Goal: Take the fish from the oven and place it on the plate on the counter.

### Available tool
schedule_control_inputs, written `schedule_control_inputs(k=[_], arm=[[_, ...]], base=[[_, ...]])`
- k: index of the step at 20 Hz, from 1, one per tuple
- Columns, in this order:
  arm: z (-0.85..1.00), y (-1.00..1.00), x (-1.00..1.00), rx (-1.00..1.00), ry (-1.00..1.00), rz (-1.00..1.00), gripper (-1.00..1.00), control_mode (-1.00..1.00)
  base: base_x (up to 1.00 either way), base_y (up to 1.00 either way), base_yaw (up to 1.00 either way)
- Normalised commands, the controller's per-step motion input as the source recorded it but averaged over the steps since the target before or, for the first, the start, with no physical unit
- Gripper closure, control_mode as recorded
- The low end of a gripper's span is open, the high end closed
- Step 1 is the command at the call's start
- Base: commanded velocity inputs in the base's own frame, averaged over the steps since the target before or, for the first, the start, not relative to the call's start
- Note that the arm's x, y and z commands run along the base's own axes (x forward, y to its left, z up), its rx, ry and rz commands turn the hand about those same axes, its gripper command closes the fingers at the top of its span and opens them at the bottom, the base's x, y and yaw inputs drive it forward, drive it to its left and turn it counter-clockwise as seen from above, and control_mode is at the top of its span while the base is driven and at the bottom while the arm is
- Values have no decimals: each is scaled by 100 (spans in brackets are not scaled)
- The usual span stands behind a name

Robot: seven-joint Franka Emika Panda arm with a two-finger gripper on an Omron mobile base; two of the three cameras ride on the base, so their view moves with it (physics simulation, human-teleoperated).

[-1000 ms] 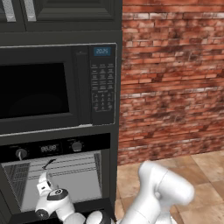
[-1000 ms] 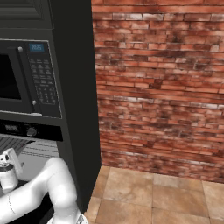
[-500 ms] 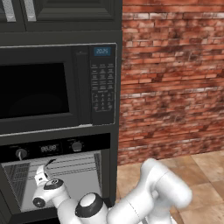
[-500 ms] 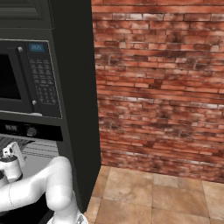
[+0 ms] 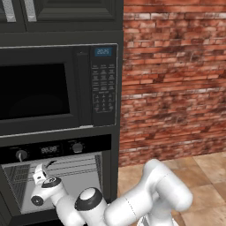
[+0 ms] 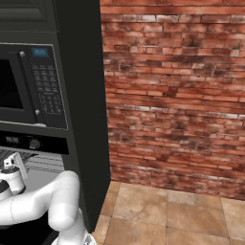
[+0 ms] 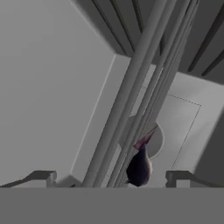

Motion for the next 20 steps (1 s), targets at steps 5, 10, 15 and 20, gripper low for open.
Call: schedule_control_inputs(k=[5,10,15,20], arm=[[-92,1,-6,0,-15,-1,-100,-100],[-99,1,-7,0,-13,-2,-100,-100],[-100,0,-3,0,-14,-1,-100,-100],[-100,0,24,3,-29,-1,-100,-100]], base=[[0,0,0],[0,0,0],[0,0,0],[0,0,0]])
